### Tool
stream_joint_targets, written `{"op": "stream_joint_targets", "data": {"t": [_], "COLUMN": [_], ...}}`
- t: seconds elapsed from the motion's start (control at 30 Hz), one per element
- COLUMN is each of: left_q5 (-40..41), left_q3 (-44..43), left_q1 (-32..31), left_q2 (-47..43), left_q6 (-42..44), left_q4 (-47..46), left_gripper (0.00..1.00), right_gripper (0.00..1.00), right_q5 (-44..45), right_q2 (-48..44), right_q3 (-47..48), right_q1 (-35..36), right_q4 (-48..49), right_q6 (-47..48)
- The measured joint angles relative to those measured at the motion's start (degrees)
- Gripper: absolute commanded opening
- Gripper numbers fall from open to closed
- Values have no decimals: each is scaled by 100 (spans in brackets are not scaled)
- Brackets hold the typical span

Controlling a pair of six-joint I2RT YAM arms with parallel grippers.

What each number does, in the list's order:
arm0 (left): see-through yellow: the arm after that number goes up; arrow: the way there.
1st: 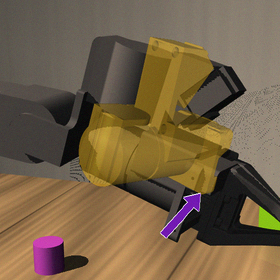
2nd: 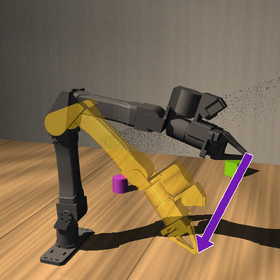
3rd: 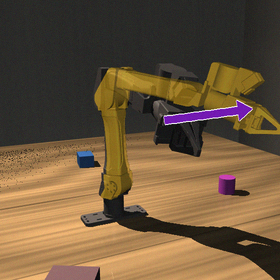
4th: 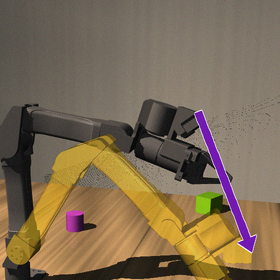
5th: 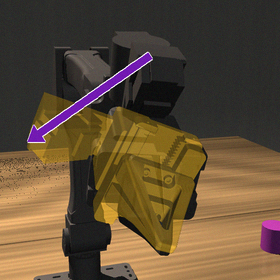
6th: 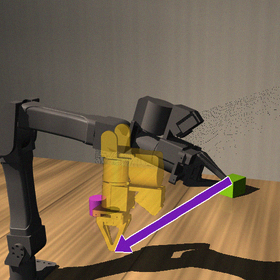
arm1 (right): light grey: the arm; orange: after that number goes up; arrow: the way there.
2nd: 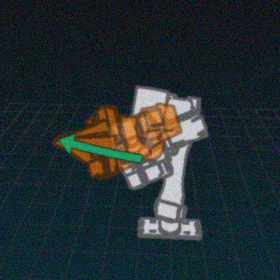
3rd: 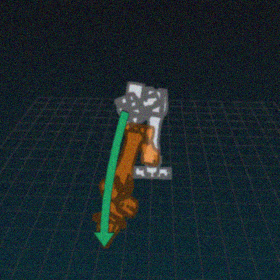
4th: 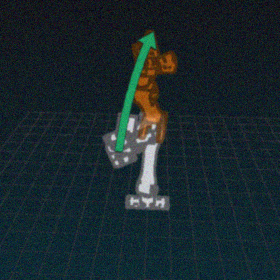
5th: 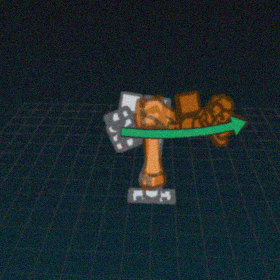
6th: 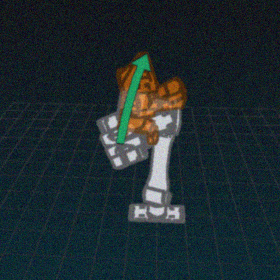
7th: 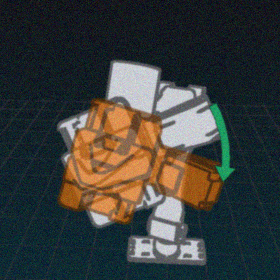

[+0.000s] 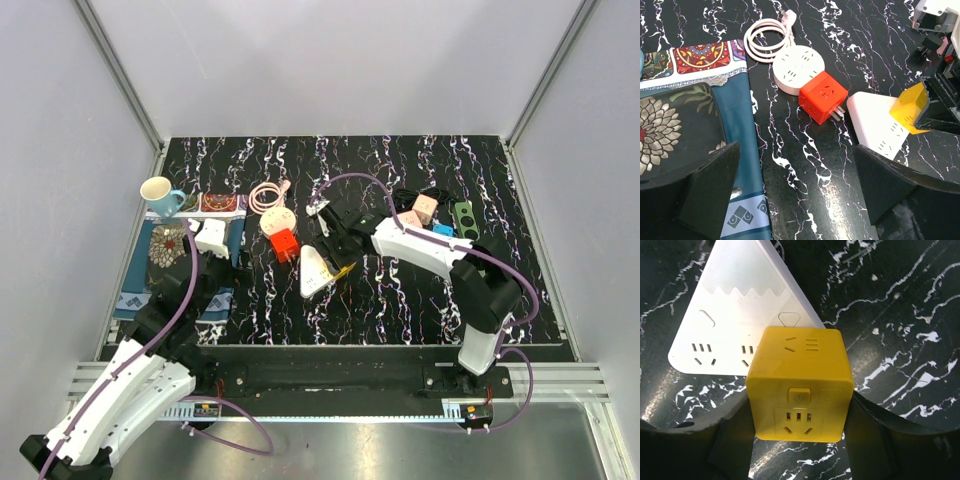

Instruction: Insert the plug

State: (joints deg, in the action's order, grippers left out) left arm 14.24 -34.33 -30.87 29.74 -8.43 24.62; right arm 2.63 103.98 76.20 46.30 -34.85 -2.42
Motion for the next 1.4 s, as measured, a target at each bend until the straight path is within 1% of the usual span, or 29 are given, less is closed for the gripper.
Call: {"op": "stream_joint_targets", "data": {"t": [0.07, 0.1, 0.13, 0.23, 0.27, 0.33, 0.37, 0.47, 0.67, 0.83, 0.97, 1.13, 1.4], "left_q5": [-11, -13, -20, -35, -42, -50, -50, -55, -109, -160, -149, -46, 120], "left_q3": [0, 0, 0, 0, 0, 0, 0, 0, -2, -68, -361, -951, -2068], "left_q1": [0, 0, 0, 0, 2, 2, 2, 4, 9, 17, 22, 50, 79], "left_q2": [0, 0, 4, 46, 72, 116, 127, 175, 487, 1058, 1873, 3014, 4881], "left_q6": [-2, -2, -2, -2, -2, -2, -2, -2, -68, -380, -828, -1528, -2492], "left_q4": [0, -2, -4, -13, -13, -15, -17, -22, -26, -13, 15, 111, 284], "left_gripper": [99, 99, 99, 99, 99, 99, 99, 99, 99, 99, 99, 99, 99], "right_gripper": [11, 17, 37, 58, 68, 78, 86, 99, 100, 100, 100, 100, 100], "right_q5": [11, 17, 20, 55, 59, 70, 92, 151, 350, 750, 1095, 1296, 1340], "right_q2": [-31, -50, -76, -146, -160, -173, -170, -168, -302, -916, -1696, -2472, -2868], "right_q3": [-15, -28, -48, -90, -90, -79, -66, -63, 61, 240, 190, -278, -1202], "right_q1": [-81, -133, -195, -339, -369, -398, -398, -404, -404, -415, -533, -750, -927], "right_q4": [-101, -146, -188, -361, -420, -520, -566, -1062, -1464, -1384, -1038, -498, -146], "right_q6": [0, 15, 28, 72, 85, 103, 125, 179, 181, -74, -457, -887, -1451]}}
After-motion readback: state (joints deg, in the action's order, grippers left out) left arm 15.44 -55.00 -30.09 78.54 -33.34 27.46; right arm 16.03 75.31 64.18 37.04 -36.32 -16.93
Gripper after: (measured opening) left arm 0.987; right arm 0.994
